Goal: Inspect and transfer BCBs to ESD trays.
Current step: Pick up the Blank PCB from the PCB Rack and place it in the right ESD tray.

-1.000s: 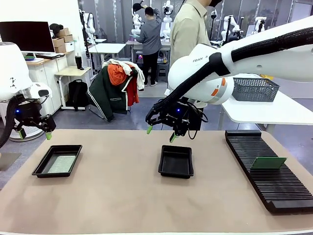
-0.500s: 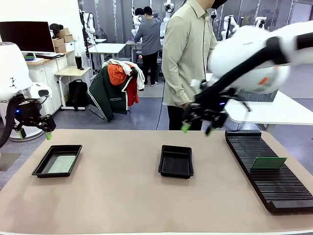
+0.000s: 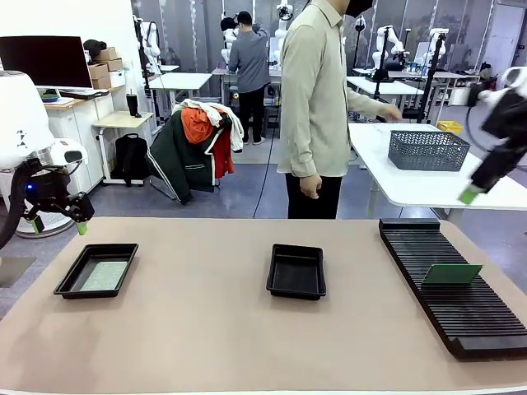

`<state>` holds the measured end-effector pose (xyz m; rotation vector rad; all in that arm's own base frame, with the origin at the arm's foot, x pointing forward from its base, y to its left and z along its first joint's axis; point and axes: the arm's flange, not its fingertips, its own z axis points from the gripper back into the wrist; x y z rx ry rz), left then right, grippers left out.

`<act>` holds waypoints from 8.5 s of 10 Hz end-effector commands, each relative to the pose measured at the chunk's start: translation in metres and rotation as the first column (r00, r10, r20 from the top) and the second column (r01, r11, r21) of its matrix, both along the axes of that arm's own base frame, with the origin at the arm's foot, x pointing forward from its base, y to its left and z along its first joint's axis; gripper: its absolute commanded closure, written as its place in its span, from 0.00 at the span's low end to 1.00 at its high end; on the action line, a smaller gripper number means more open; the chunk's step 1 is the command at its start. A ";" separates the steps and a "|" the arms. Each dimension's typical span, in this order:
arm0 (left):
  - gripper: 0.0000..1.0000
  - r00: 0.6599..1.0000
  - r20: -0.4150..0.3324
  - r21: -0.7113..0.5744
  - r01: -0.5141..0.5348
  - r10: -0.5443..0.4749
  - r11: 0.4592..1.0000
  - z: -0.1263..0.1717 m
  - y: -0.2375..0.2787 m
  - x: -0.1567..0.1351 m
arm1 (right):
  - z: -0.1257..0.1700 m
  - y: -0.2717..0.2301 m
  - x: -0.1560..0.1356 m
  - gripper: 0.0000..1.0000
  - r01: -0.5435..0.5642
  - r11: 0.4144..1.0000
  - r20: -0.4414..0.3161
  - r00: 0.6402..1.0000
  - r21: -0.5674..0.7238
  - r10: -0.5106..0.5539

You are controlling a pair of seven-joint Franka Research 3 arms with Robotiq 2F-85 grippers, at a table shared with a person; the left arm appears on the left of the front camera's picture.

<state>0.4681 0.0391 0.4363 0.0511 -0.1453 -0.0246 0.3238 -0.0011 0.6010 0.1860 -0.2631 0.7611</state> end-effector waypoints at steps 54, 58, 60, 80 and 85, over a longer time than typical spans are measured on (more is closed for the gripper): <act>0.00 1.000 0.012 -0.003 0.002 -0.002 1.000 -0.001 0.000 0.000 | -0.246 -0.055 0.100 0.11 -0.645 0.672 0.009 0.719 -0.362 0.695; 0.00 1.000 0.012 -0.003 0.002 -0.002 1.000 -0.001 0.000 0.000 | -0.249 -0.061 0.099 0.36 -0.642 0.680 0.033 0.718 -0.354 0.695; 0.00 1.000 0.012 -0.003 0.002 -0.002 1.000 -0.001 0.000 0.000 | -0.252 -0.060 0.101 0.47 -0.647 0.684 0.038 0.716 -0.337 0.697; 0.00 1.000 0.012 -0.003 0.002 -0.002 1.000 -0.001 0.000 0.000 | -0.017 -0.059 0.096 1.00 -0.709 0.651 -0.108 0.694 -0.269 0.711; 0.00 1.000 0.012 -0.003 0.002 -0.002 1.000 -0.001 0.000 0.000 | 0.090 -0.070 0.071 1.00 -0.676 0.700 -0.110 0.733 -0.232 0.672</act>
